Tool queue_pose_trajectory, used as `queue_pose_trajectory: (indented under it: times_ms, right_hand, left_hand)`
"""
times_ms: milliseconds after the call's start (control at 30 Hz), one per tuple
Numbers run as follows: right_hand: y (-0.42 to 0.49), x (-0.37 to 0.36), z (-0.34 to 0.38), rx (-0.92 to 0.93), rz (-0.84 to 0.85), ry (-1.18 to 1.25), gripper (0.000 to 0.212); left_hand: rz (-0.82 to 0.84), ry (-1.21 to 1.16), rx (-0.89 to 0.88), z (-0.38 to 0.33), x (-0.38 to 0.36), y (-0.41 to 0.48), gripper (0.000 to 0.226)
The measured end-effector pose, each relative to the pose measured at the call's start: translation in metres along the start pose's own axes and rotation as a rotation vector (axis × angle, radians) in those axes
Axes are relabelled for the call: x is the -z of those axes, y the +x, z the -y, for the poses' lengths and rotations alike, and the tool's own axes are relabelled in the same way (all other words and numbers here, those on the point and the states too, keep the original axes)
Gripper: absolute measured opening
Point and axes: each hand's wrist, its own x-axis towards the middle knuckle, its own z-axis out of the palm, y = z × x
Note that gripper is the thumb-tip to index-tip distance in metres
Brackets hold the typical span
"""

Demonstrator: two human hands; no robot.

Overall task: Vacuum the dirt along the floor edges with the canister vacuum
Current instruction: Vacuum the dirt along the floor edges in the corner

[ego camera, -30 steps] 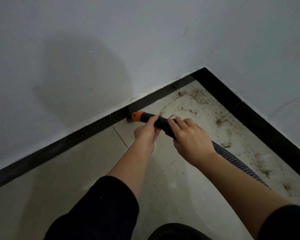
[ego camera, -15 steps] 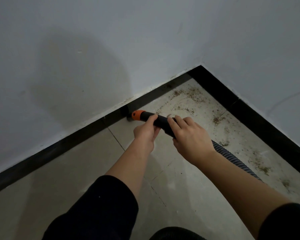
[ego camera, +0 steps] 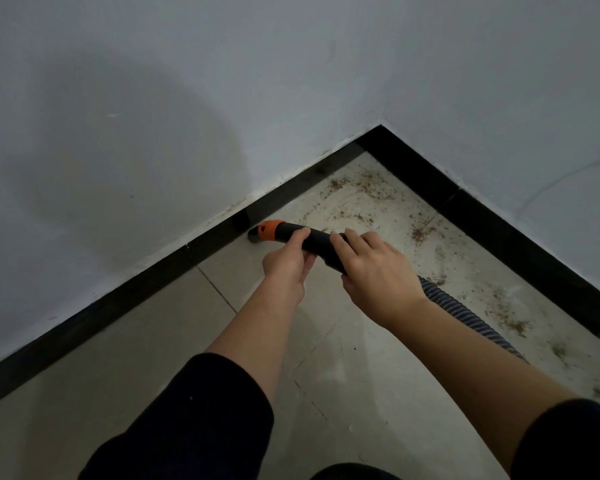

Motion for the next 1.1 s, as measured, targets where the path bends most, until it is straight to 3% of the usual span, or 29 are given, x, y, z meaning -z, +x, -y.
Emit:
queue_pose_trajectory:
  times_ms: [1100]
  right_hand:
    - [-0.002, 0.004, -0.034, -0.056, 0.049, -0.069, 0.062]
  left_hand:
    - [0.085, 0.014, 0.027, 0.013, -0.037, 0.012, 0.046]
